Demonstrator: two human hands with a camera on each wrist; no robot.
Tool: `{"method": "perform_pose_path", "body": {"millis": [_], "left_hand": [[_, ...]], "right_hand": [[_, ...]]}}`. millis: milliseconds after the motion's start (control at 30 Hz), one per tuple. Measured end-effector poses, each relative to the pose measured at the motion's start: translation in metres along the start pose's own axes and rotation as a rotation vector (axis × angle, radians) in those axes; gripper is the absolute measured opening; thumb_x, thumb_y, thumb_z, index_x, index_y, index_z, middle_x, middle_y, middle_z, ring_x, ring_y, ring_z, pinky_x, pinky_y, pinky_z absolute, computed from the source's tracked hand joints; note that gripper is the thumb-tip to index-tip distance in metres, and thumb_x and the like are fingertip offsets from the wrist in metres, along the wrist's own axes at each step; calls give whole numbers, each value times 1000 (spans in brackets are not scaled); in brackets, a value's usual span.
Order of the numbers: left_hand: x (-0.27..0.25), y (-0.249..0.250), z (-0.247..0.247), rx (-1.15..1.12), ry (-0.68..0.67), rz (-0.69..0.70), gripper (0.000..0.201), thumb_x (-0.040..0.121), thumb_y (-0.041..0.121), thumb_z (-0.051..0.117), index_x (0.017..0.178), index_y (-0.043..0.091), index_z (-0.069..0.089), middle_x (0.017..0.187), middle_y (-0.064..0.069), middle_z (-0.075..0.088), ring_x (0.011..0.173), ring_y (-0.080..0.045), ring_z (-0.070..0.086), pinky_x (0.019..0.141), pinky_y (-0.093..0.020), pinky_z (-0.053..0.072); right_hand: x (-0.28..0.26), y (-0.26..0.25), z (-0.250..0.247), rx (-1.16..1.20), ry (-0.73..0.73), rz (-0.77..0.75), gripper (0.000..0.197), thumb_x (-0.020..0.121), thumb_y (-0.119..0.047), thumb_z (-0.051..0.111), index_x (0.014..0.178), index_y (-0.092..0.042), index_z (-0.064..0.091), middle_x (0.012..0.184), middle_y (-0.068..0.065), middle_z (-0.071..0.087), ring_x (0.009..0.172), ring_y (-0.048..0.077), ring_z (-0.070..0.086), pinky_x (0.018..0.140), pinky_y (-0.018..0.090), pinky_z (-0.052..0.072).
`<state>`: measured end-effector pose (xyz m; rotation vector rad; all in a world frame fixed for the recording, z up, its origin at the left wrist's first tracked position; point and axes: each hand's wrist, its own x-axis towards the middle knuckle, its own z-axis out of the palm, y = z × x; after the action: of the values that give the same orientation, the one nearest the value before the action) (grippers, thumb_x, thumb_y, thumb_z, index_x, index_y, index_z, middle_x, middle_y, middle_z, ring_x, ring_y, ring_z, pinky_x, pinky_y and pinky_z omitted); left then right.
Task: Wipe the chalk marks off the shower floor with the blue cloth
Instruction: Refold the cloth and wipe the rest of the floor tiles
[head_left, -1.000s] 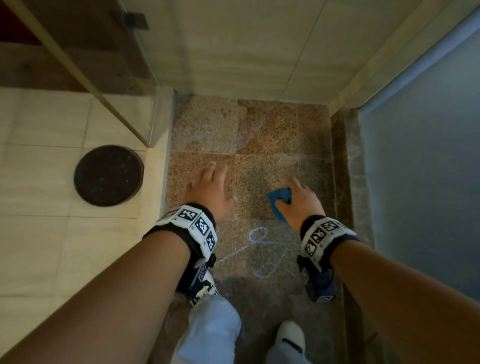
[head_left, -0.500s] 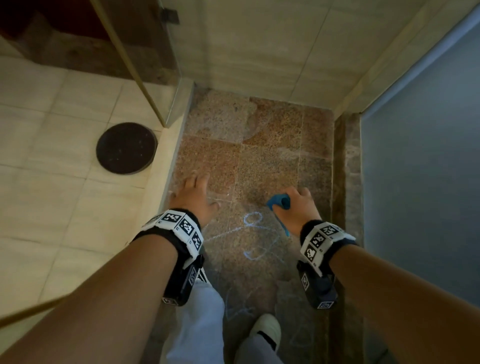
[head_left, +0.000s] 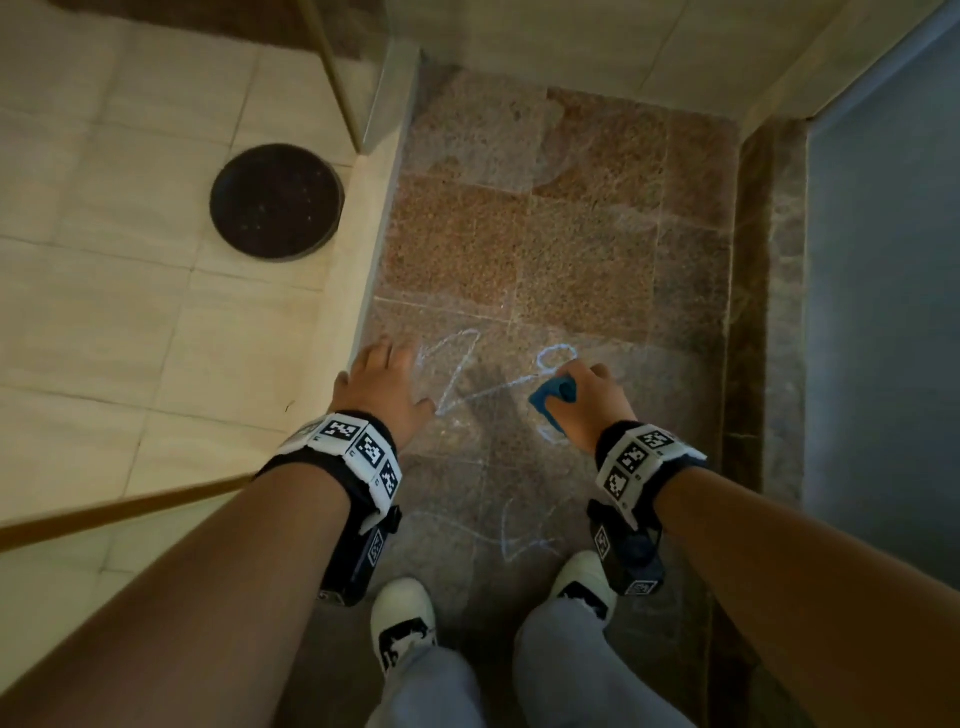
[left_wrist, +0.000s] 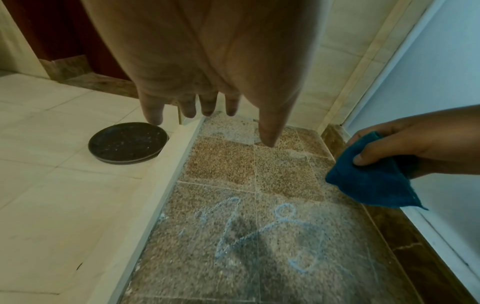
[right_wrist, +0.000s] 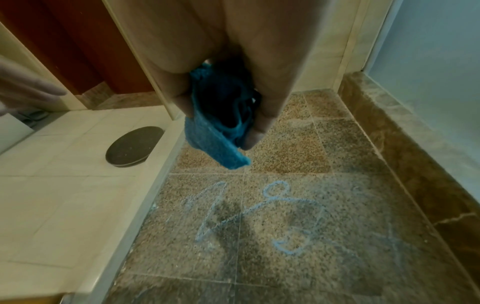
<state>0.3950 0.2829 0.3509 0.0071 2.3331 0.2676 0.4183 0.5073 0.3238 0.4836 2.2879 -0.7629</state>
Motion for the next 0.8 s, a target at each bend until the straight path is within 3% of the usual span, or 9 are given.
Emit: {"method": "perform_pose_path", "body": {"millis": [133,267,400,667,800], "left_hand": [[28,-35,28,19,4,17,77,97,42,51,154,21,4,162,-3,-5,149,-24,1,118,-49,15],[75,-62,61,27,36,18,78,96,44,51,154,23,3,162,-2,-7,149,-24,1,119,-49,15],[131,-82,98,16,72,24,79,96,44,52,154,22,3,162,-3,-7,149,-24,1,119,-48,15],[252,-121,159,1,122,50,97,88,55,60,155,18,0,162,-5,-9,149,-23,0,120,-41,13],[308,-135,185,73,112,53,119,76,65,66,153,15,-10,160,-7,-17,149,-26,-7,121,-42,8]], "right_hand": [[29,-5,40,27,30,-10,28,91,-16,51,118,-15,49,125,11,39,84,21,43,74,28,36],[79,-2,80,35,71,-87,46,91,-16,53,135,-20,38,132,12,39,81,20,47,55,18,34],[145,5,122,-12,71,-161,60,90,-19,57,143,-20,29,138,13,43,111,31,53,73,28,40],[281,5,177,-156,47,-301,36,90,-26,60,123,-16,50,123,8,54,102,25,55,72,29,42],[339,-14,186,-173,117,-430,40,93,-24,57,131,-17,45,136,11,40,110,31,52,86,33,46]]}}
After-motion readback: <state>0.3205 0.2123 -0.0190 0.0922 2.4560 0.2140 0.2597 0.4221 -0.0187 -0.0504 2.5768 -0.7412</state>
